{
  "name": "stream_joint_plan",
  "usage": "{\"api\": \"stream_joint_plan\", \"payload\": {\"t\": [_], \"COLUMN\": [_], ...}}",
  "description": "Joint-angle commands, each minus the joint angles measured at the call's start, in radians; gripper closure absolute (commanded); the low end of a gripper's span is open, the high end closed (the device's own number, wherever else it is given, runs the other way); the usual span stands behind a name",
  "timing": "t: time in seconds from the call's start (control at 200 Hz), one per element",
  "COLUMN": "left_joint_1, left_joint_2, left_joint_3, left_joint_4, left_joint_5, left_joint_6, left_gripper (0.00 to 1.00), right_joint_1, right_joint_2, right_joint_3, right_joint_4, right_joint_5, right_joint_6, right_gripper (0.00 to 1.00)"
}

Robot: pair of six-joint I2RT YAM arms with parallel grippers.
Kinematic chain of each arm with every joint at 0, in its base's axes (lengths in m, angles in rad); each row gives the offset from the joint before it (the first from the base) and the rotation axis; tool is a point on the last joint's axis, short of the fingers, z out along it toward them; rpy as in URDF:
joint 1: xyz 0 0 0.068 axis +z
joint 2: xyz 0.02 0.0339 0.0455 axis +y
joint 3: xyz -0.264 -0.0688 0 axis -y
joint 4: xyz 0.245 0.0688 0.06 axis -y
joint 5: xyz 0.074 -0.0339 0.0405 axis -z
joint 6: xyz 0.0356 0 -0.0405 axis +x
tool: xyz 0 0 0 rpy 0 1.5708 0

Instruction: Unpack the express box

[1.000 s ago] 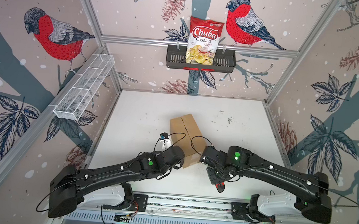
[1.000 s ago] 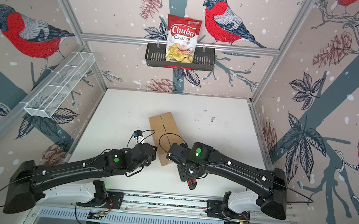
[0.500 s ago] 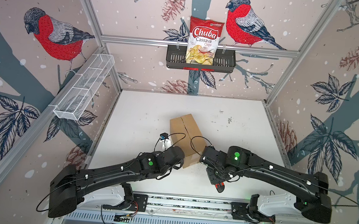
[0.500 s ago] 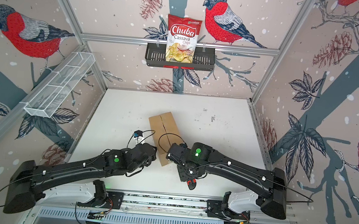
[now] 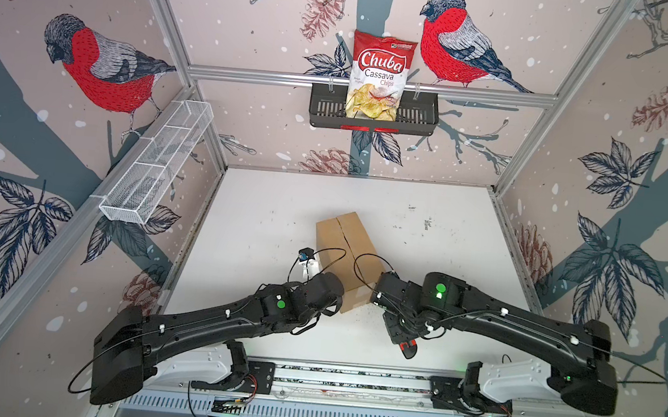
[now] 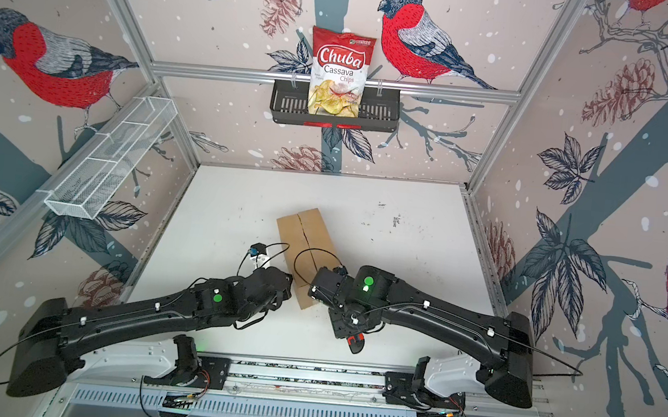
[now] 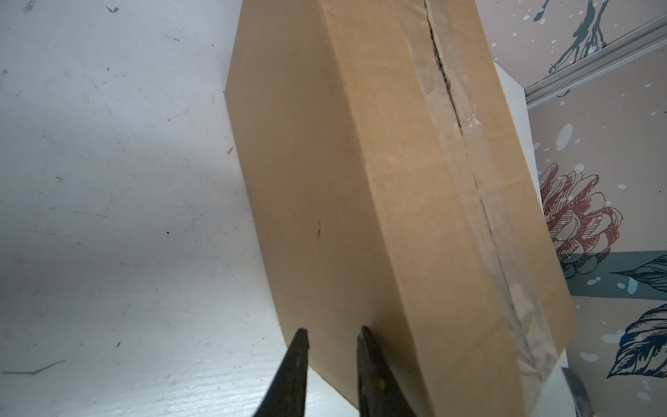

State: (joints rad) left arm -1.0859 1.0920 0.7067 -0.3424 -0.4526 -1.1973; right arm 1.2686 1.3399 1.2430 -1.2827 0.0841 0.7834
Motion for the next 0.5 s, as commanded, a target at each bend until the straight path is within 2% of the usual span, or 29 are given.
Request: {"api": "stream_joint_plan", "payload": {"t": [0.0, 0.495], "left_joint_1": [-0.002, -0.005], "left_joint_2": [-0.001, -0.007], "left_joint_3": [0.0, -0.003], "left_joint_4": [0.024, 0.024], "left_joint_5": [-0.007, -0.011], "left_joint_6": [0.0, -0.008], "left_gripper": [0.74, 0.74], "right_joint_1": [0.002, 0.0], "right_joint_2": [0.005, 0.007], "right_joint_3": [0.001, 0.001], "right_joint_4": [0.016, 0.011], "right_joint_5": [0.003, 0.009], "right_joint_6": [-0.001, -0.006], "right_gripper": [0.94, 0.94]}}
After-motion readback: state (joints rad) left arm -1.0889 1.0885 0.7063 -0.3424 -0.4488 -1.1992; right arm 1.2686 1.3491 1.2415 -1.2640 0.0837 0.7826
